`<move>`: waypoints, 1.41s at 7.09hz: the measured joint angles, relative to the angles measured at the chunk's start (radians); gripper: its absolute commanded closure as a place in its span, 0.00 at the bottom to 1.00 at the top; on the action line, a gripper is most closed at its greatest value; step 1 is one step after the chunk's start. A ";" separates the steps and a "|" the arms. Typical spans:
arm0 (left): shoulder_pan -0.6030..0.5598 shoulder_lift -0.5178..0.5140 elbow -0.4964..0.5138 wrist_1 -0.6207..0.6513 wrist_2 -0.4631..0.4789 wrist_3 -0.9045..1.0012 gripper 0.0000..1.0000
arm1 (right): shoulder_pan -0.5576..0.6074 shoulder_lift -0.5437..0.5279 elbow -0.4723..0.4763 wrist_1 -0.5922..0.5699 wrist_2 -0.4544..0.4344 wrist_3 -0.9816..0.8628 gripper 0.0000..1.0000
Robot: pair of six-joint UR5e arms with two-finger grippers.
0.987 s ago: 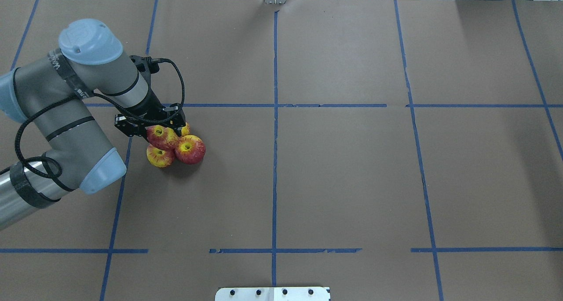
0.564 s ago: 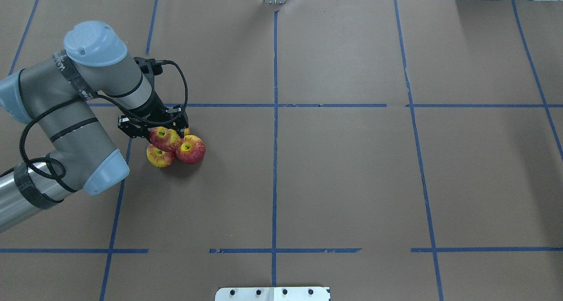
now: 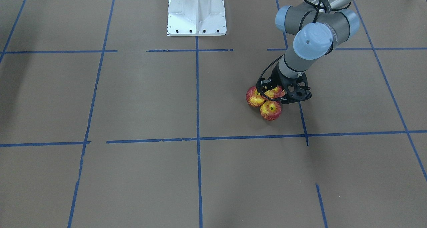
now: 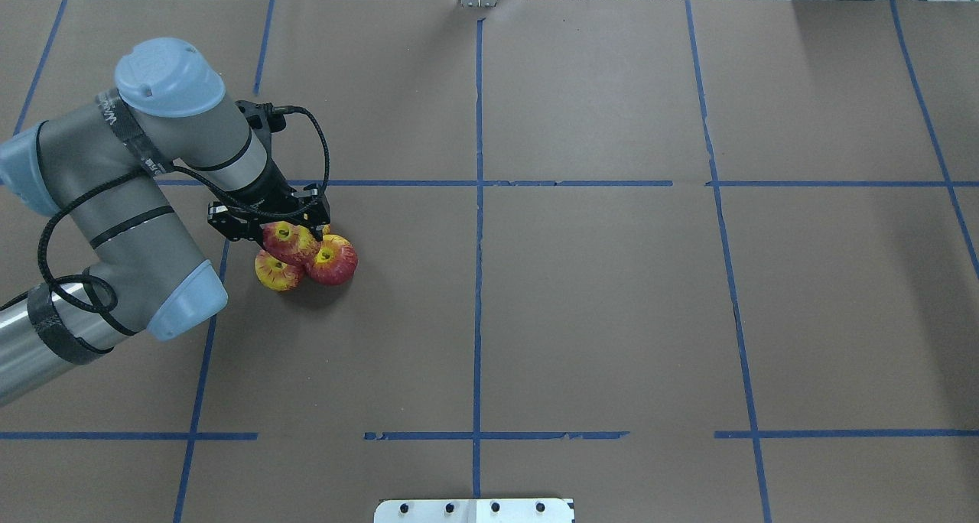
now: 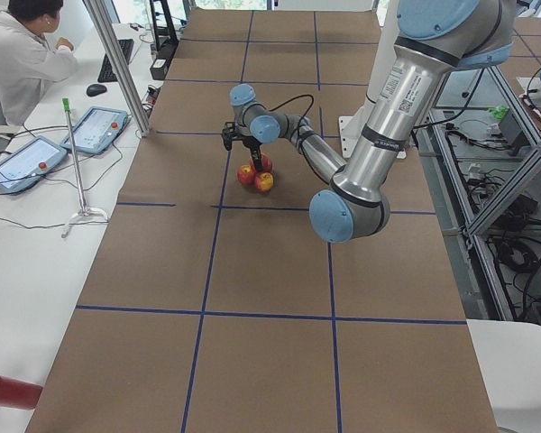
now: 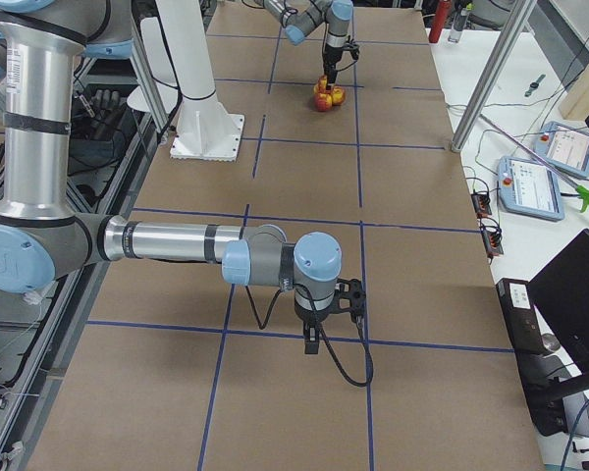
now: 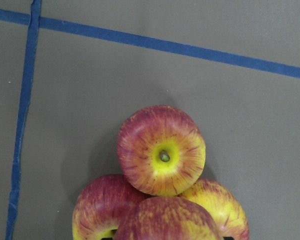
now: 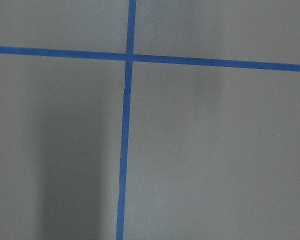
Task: Stack apples
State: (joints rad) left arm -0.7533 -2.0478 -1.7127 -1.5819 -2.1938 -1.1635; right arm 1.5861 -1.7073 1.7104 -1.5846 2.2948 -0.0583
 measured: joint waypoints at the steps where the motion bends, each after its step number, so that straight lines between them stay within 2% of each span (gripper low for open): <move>1: 0.000 0.000 0.003 -0.001 0.000 0.001 0.39 | 0.000 0.000 0.000 0.000 0.000 0.000 0.00; 2: 0.000 0.000 0.005 -0.001 -0.001 0.002 0.04 | 0.000 0.000 0.000 0.000 0.000 0.000 0.00; 3: 0.000 0.000 0.005 -0.002 -0.001 0.005 0.00 | 0.000 0.000 0.000 0.000 0.000 0.000 0.00; 6: -0.007 0.004 -0.001 0.002 -0.001 0.011 0.01 | 0.000 0.000 0.000 0.000 0.000 0.000 0.00; 8: -0.089 0.020 -0.056 0.055 -0.006 0.059 0.01 | 0.000 0.000 0.000 0.000 0.001 0.000 0.00; 10: -0.221 0.034 -0.150 0.183 -0.013 0.254 0.01 | 0.000 0.000 0.000 0.000 0.000 0.000 0.00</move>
State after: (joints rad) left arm -0.9739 -2.0140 -1.8624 -1.3991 -2.2065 -0.9094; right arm 1.5861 -1.7074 1.7104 -1.5847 2.2950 -0.0583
